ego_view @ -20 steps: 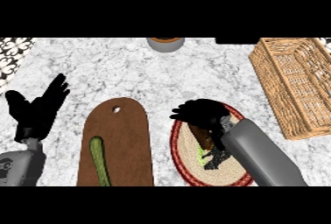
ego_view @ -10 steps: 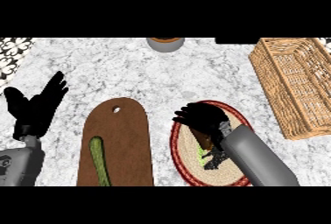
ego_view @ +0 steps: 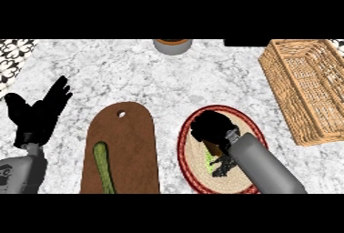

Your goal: Pick the sweet potato from the placemat and place it in the basket

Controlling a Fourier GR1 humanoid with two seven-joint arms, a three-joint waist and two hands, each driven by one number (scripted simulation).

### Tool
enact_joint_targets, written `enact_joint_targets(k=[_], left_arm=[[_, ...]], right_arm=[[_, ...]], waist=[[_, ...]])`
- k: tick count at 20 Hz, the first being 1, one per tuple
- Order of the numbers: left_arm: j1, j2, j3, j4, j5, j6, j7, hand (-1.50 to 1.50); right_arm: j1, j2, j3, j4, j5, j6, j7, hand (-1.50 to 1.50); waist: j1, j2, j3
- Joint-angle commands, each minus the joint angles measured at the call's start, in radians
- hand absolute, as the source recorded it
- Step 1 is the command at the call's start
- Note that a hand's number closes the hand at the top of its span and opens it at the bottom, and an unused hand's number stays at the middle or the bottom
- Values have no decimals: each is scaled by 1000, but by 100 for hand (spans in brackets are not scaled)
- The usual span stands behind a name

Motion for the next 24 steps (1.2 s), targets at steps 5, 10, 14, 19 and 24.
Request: enact_joint_targets(k=[5,10,14,19,24], left_arm=[[20,9,29,25,3,-29,-37,0],[-5,14,32,1,0,-3,1,0],[6,2,34,4,-2,12,3,0],[-7,-6,26,-3,3,4,-5,0],[-30,-19,-12,-10,3,-24,-4,0]], right_arm=[[36,3,2,3,74,11,-42,150],[-14,129,-369,89,-34,-43,355,150],[-38,165,-576,56,-103,-128,565,150],[-112,184,-786,16,-229,-328,836,150],[-263,185,-866,-30,-280,-641,1008,150]], waist=[[-3,5,1],[-27,16,6],[-83,18,14],[-22,30,15],[86,42,10]])
